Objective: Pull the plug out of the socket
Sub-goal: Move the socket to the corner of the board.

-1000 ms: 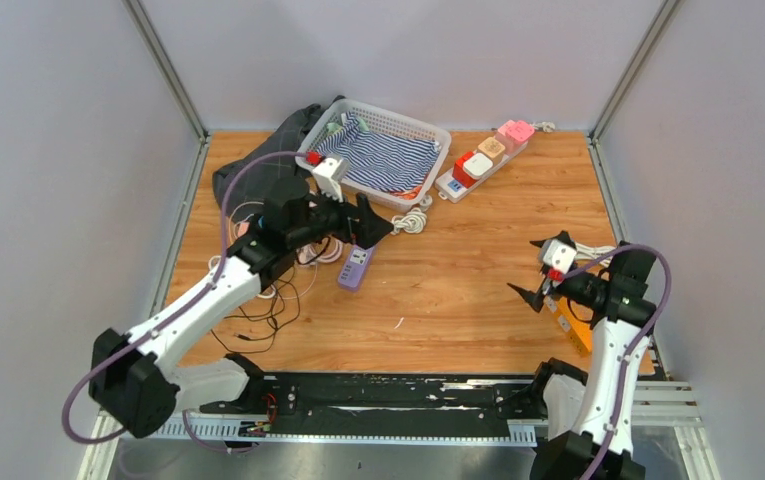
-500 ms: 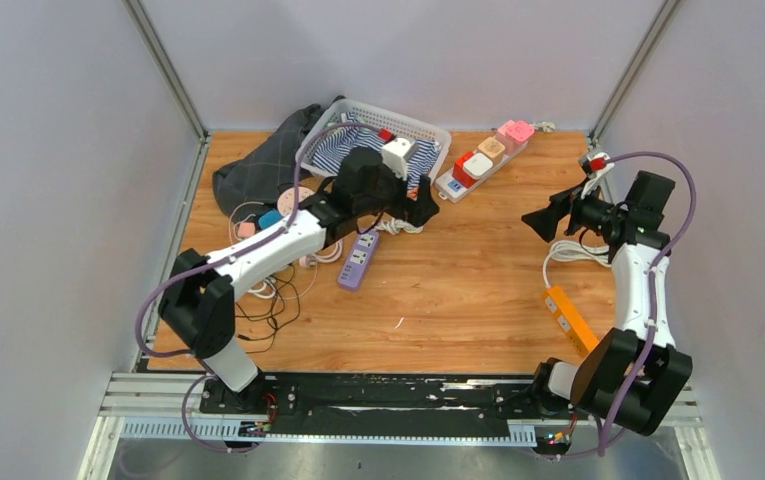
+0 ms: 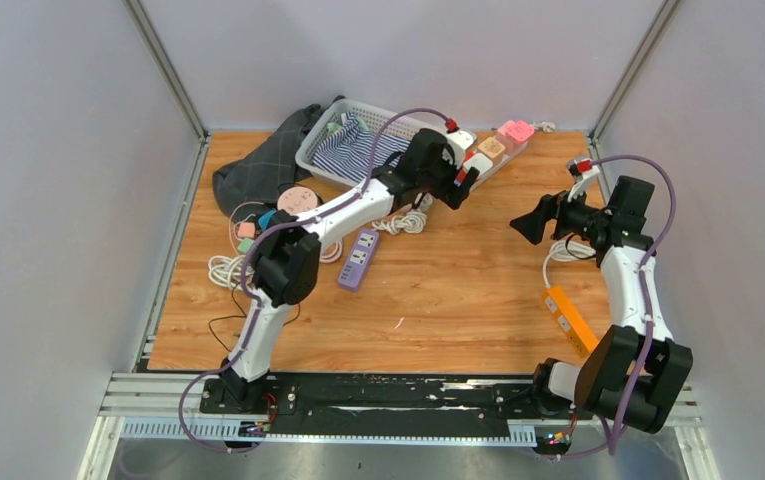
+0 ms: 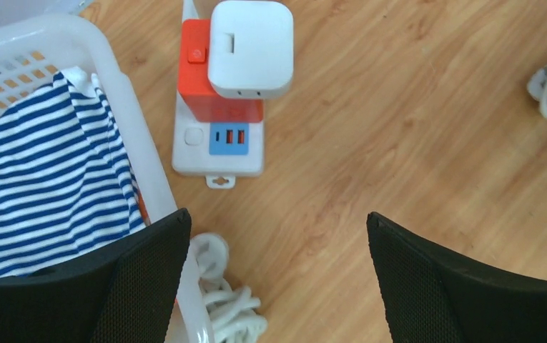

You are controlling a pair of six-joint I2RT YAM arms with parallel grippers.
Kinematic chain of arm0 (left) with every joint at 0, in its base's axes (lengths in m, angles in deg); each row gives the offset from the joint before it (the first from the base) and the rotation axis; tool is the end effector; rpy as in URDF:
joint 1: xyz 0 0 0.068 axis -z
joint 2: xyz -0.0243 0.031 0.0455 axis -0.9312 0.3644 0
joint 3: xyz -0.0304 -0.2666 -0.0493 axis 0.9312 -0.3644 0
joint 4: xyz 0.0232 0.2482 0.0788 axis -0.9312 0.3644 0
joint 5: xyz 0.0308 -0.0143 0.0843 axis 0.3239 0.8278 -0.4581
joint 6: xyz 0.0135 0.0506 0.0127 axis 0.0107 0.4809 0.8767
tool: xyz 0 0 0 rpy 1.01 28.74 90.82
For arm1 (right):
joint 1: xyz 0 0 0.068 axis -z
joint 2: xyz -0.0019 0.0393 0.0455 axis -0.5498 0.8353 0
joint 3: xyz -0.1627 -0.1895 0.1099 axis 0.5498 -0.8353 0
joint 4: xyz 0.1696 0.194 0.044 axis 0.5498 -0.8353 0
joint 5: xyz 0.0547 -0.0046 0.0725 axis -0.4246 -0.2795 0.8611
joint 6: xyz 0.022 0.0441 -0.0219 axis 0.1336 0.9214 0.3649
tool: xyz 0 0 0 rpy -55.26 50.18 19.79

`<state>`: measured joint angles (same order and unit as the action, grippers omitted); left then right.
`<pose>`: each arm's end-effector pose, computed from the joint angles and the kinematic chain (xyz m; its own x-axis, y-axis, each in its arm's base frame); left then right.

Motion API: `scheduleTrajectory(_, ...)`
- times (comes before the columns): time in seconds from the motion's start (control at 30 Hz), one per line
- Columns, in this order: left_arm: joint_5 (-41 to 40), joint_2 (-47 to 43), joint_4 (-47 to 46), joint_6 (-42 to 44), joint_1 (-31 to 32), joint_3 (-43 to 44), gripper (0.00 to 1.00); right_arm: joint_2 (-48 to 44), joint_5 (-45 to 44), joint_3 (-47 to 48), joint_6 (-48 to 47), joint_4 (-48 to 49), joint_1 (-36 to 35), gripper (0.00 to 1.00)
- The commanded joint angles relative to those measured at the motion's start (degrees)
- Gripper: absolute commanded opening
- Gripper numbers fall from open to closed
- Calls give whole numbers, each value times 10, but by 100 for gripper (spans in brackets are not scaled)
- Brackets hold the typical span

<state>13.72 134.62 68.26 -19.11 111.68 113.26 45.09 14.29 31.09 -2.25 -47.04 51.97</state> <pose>0.3757 -0.3546 0.2694 -0.3239 0.3148 -0.8922 0.7316 0.6813 -0.0252 0.2559 -0.0543 0.2967 -0.3351 -0.0239 -0.9419 -0.6310 0.7481 0.2055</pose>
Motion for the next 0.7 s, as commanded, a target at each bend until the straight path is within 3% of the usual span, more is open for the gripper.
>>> scheduleTrajectory(0.0, -19, 74, 133, 11, -1, 145, 93, 0, -7, -7, 5, 10, -5, 100)
scheduleTrajectory(0.13, -6, 127, 153, 8, -1, 224, 98, 5, -3, -7, 4, 10, -5, 100)
scheduleTrajectory(0.3, 21, 144, 107, -2, -4, 246, 100, 13, 7, -8, 4, 10, -6, 100)
scheduleTrajectory(0.43, 91, 144, 18, -107, -30, 237, 97, 26, 15, -8, 7, 9, -5, 100)
scheduleTrajectory(0.53, 157, 151, -60, -236, -59, 227, 97, 37, 17, -6, 7, 10, -6, 100)
scheduleTrajectory(0.67, 188, 160, -82, -256, -70, 228, 97, 56, 23, -4, 13, 18, -8, 100)
